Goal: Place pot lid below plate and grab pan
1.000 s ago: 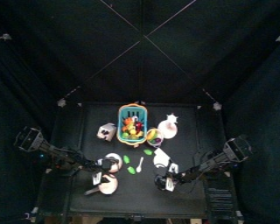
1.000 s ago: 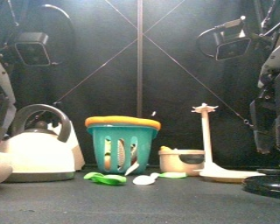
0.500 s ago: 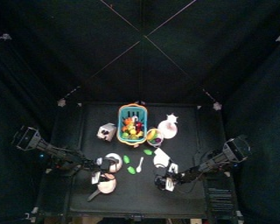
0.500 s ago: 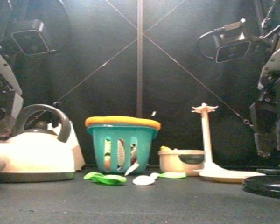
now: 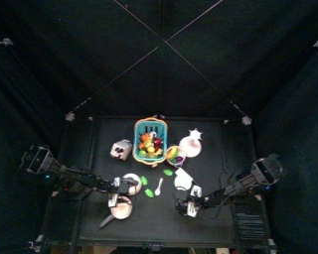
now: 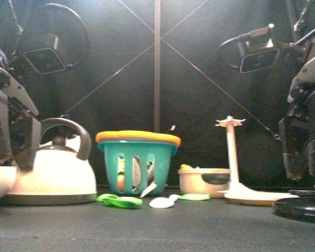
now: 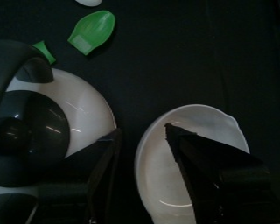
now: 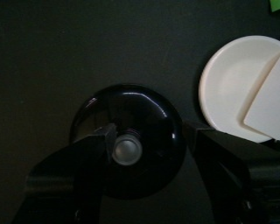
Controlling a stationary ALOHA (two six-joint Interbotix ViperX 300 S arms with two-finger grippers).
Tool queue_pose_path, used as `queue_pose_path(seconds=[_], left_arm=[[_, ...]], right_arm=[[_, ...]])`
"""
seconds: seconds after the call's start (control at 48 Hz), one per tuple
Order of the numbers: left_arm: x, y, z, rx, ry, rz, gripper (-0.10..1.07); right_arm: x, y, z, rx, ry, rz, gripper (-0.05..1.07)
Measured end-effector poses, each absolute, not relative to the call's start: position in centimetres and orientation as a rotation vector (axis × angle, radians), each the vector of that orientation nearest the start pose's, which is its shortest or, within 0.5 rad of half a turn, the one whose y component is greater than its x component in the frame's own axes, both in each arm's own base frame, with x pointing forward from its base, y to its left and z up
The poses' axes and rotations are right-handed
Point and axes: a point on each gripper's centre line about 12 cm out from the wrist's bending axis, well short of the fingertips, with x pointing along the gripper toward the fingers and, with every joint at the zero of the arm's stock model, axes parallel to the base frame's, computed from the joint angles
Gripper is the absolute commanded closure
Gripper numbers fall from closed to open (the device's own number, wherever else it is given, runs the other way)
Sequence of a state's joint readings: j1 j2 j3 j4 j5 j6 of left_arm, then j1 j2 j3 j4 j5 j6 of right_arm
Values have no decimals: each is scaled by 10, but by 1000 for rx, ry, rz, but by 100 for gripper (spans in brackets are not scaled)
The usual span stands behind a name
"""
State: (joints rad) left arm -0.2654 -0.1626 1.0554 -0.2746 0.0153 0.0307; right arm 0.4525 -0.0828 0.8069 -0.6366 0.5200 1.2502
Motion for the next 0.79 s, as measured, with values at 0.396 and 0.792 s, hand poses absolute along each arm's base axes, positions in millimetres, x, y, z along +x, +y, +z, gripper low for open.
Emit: queue_pose_path(seconds=[0.396,0.792], left_arm=[[248,-75,90,-106,1080,-146,14],[245,-76,88,-100,1106,-153,32]], right_arm=[[291,103,131,188,1046,-227,9],[292,103,131,183,1042,-224,9]])
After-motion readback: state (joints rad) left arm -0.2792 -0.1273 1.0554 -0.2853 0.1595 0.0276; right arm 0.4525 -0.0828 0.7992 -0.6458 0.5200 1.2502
